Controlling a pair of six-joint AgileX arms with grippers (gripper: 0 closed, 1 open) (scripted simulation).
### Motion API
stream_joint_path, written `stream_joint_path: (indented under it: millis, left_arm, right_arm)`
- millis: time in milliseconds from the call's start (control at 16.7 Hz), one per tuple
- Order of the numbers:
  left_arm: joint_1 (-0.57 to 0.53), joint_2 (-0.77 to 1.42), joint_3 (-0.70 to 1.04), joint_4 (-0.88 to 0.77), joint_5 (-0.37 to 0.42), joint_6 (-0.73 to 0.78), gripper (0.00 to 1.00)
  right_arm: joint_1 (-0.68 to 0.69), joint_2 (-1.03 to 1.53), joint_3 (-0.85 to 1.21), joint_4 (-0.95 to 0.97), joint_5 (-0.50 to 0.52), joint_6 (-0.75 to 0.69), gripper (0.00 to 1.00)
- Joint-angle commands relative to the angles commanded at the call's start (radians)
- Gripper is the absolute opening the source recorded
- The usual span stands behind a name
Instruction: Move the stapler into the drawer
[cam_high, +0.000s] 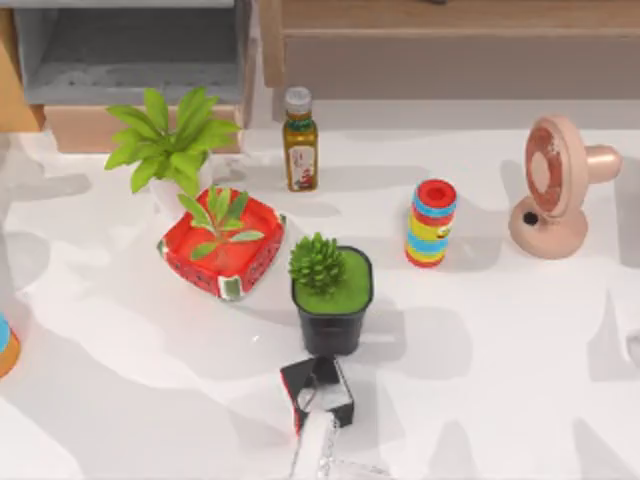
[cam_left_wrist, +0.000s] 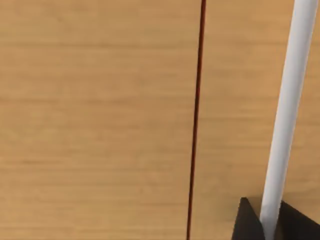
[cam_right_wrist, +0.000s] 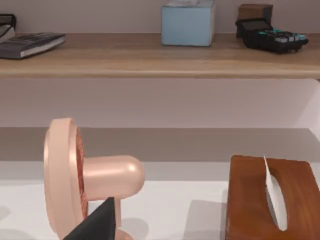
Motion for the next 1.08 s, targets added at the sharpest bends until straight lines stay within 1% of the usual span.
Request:
stream_joint_path:
  millis: [180, 960, 1020, 1080]
  left_arm:
    - [0.000, 0.000, 0.000, 0.000, 0.000, 0.000, 0.00]
    - [0.000, 0.000, 0.000, 0.000, 0.000, 0.000, 0.98]
    - [0.000, 0.000, 0.000, 0.000, 0.000, 0.000, 1.00]
    - [0.000, 0.000, 0.000, 0.000, 0.000, 0.000, 1.00]
  right_arm:
    - [0.000, 0.000, 0.000, 0.000, 0.000, 0.000, 1.00]
    - [0.000, 0.000, 0.000, 0.000, 0.000, 0.000, 1.00]
    - [0.000, 0.000, 0.000, 0.000, 0.000, 0.000, 1.00]
    - [0.000, 0.000, 0.000, 0.000, 0.000, 0.000, 1.00]
